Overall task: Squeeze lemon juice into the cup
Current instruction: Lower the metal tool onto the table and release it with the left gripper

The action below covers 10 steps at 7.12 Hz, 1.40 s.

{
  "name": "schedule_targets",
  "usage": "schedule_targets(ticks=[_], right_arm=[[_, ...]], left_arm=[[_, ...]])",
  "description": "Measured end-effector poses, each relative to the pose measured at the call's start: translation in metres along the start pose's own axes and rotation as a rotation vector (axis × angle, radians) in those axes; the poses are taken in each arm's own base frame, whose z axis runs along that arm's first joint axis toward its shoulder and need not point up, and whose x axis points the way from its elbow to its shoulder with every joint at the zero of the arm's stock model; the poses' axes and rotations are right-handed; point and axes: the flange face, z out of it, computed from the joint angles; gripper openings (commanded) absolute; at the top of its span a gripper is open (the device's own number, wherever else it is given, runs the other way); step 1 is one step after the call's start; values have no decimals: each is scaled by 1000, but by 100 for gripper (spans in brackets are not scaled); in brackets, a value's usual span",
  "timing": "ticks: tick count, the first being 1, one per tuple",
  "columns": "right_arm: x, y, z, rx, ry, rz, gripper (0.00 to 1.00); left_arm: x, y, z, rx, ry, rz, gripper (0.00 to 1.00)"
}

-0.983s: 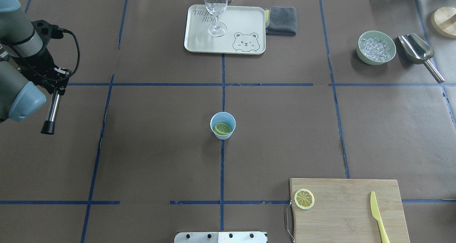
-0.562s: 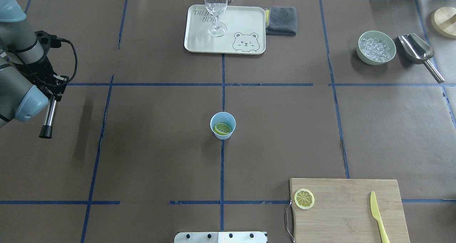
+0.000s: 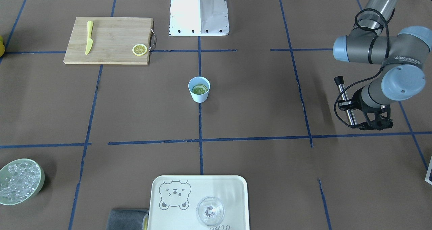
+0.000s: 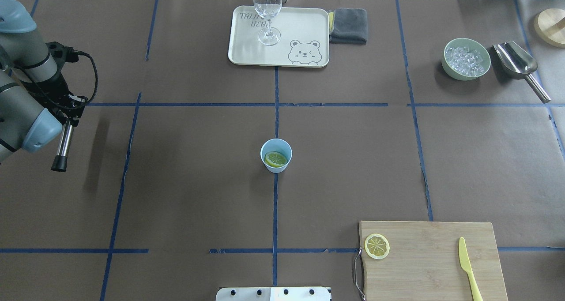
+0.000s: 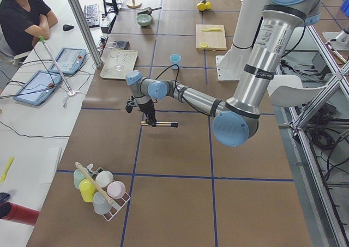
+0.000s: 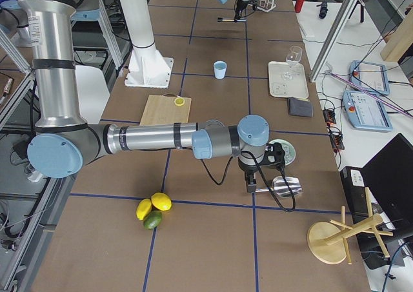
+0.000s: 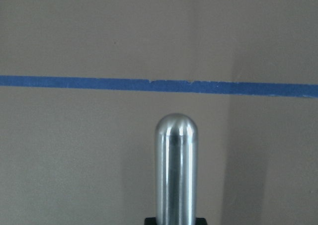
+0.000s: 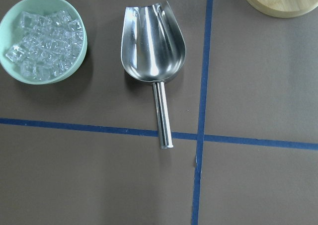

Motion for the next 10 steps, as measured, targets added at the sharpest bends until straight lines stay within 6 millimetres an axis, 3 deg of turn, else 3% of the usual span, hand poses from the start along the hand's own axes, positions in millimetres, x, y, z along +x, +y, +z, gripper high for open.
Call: schedule_targets(ticks=[1,5,7,8,10], right_arm=[[-1,0,0,1,0,-1,100],[-2,-1,-2,4,0,-5,100],[-4,-4,-4,9,6,-12,100],[-5,-6,-5,13,10,-16,100],[-4,-6,-5,12,12,-16,100]], left_arm=[[2,1,3,-4,-2,3,99],[5,3,7,-5,-6,17,100],[7,3,-3,14,2,30,100],[2,2,-24,49,16,30,100],[-44,-10,-95,168,47,92,100]])
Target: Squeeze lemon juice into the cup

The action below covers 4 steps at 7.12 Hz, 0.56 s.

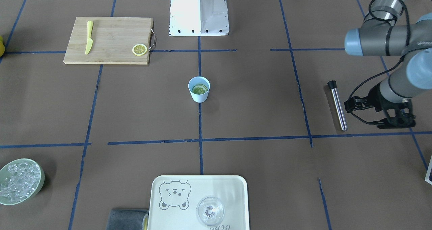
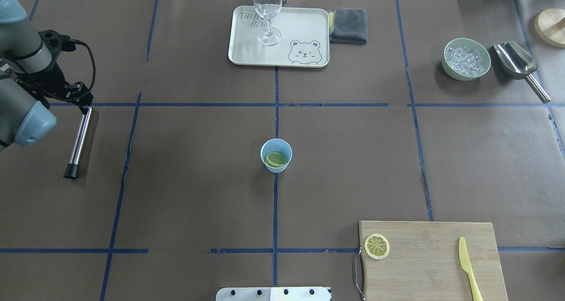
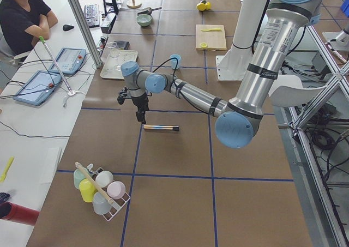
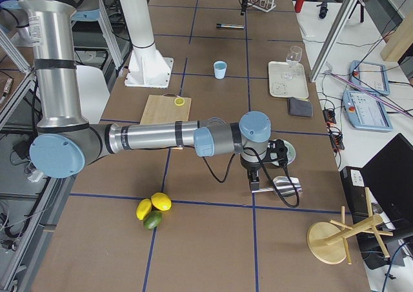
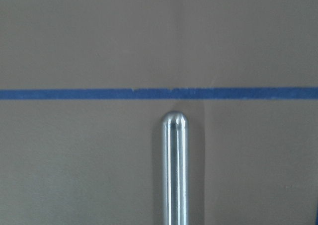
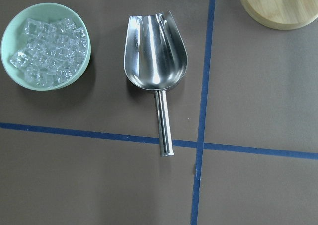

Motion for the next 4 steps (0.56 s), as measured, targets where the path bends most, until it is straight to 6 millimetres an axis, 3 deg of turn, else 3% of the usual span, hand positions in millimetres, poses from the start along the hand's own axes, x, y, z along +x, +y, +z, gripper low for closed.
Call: schedule_targets(ticks=[2,3,4], right_arm=[[3,4,7,-16,1,8,100],[4,5,9,-21,0,12,100],[5,6,10,-25,-1,14,100]], left_arm=[[-74,-10,-76,127,-5,88,100],[-112,-7,-100,164,-15,114,100],[-151,9,-100,164,-5,134,100]])
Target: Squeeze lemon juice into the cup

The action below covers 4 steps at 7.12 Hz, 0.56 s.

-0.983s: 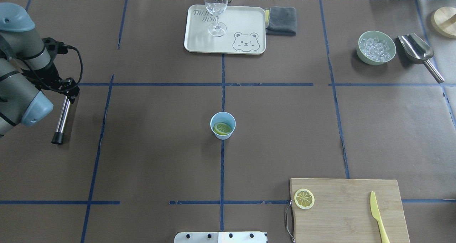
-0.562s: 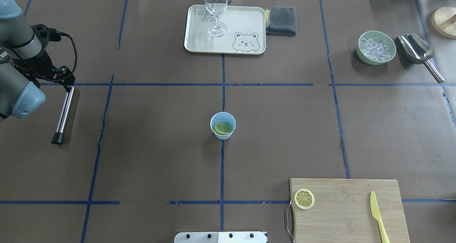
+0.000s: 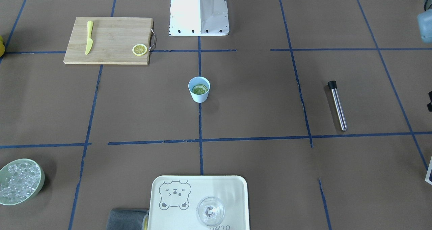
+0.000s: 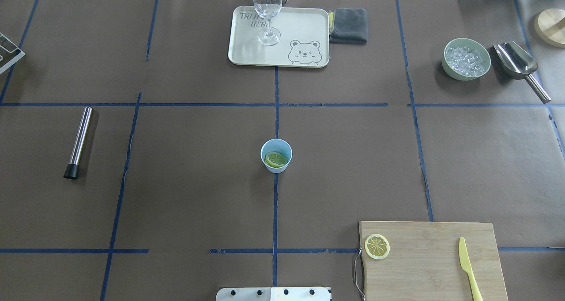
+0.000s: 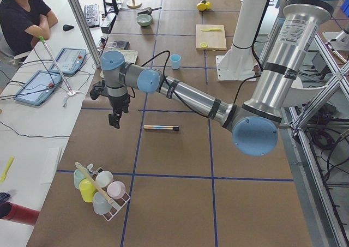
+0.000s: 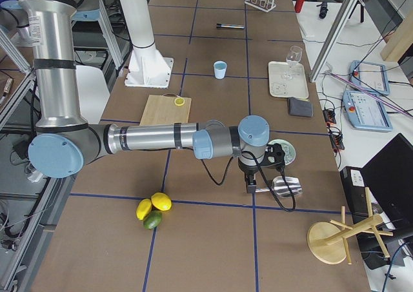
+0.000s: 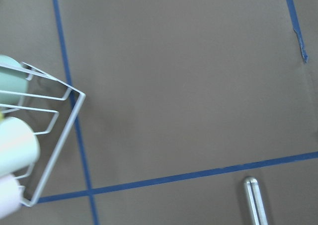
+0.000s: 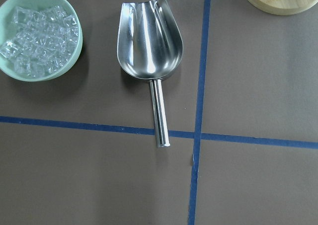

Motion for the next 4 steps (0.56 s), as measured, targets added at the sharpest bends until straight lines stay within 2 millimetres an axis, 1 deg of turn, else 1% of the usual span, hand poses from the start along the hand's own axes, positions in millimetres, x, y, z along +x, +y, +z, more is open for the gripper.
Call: schedule_targets(ticks=[1,2,3,4], right_arm=[[0,0,1,-3,-3,3,100],[1,1,2,-7,-6,8,100],[4,2,4,-13,-8,15,100],[7,3,8,-21,-11,23,100]], left_arm=[[-32,32,14,-17,31,10,100],[-62,70,36,-34,54,2,100],[-88,103,54,-47,63,-20,100],[-110,126,66,-53,65,-50,100]])
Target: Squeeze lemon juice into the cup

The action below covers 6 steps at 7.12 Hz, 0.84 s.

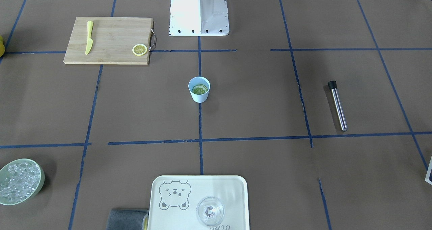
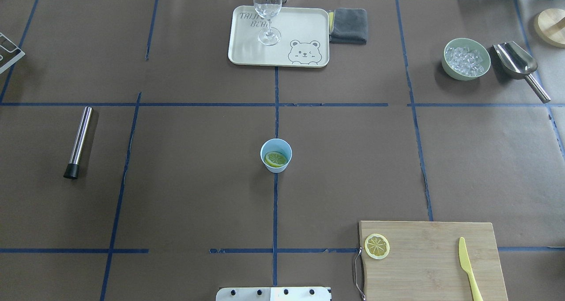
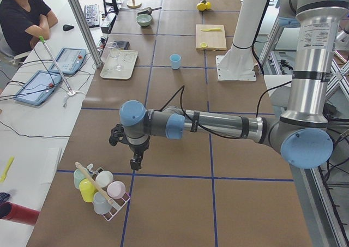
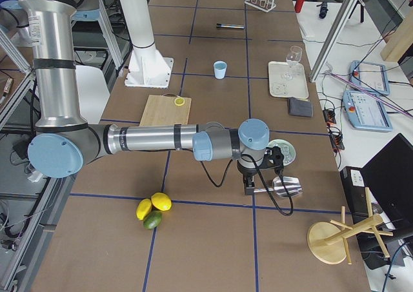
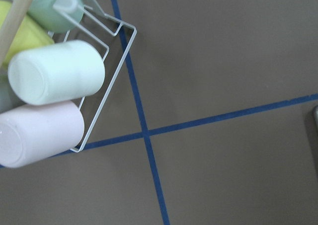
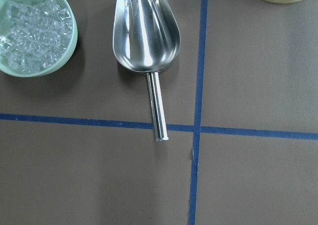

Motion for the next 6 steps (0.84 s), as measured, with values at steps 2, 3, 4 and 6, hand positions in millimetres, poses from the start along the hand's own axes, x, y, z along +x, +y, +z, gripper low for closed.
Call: schedule_targets(ticks=[2,3,4,6], right_arm=[[6,2,6,-14,-6,14,100],[8,3,8,-17,-8,18,100],[9,5,9,-20,-10,21,100],[10,6,10,-21,-11,22,100]], left_arm=[[-19,14,5,1,17,-44,100],[-18,12,2,8,25,-62,100],[-15,8,-2,15,28,-81,100],[-11,3,-8,24,26,-93,100]])
